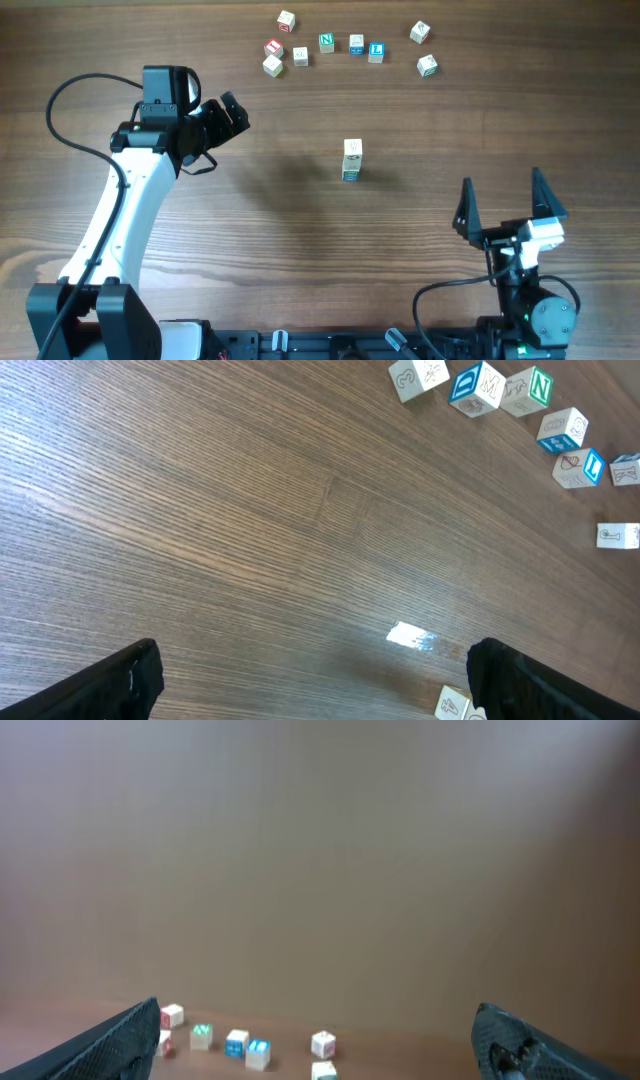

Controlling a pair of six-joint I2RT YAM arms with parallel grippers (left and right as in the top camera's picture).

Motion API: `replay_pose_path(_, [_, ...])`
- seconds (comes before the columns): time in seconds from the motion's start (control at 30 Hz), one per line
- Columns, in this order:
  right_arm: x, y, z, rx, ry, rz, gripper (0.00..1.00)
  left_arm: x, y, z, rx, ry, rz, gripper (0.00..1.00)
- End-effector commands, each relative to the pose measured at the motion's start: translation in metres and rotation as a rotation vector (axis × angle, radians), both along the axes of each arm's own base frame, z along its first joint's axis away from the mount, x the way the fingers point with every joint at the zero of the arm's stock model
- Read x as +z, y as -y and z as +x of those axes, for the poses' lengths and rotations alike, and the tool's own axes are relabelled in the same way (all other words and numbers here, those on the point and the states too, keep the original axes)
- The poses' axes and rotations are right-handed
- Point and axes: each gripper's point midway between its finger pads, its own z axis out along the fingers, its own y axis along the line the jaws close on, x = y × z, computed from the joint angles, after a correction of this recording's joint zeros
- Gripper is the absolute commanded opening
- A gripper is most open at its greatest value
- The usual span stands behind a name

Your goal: Form a tower

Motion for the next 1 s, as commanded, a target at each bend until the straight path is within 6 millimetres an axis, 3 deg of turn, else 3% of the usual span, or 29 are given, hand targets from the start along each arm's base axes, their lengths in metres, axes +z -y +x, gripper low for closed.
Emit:
replay_pose_path(0.0, [0.001,0.003,-0.001,-0.019,0.009,-0.009,1.0,-0.001,-0.001,-0.001,0.001,0.0,0.003,1.0])
replay_pose_path(0.07, [-0.006,0.003,0.001,-0.019,-0.021,-0.01,1.0,-0.001,-0.001,-0.001,0.001,0.0,0.003,1.0])
replay_pose_path(0.37, [-0.078,0.004,0.013,-0.021,-0.322,-0.017,1.0,-0.001,-0.001,-0.001,0.001,0.0,0.003,1.0])
replay_pose_path(0.97, [-0.078,0.004,0.013,-0.02,-0.322,-0.016,1.0,-0.001,-0.001,-0.001,0.001,0.0,0.003,1.0])
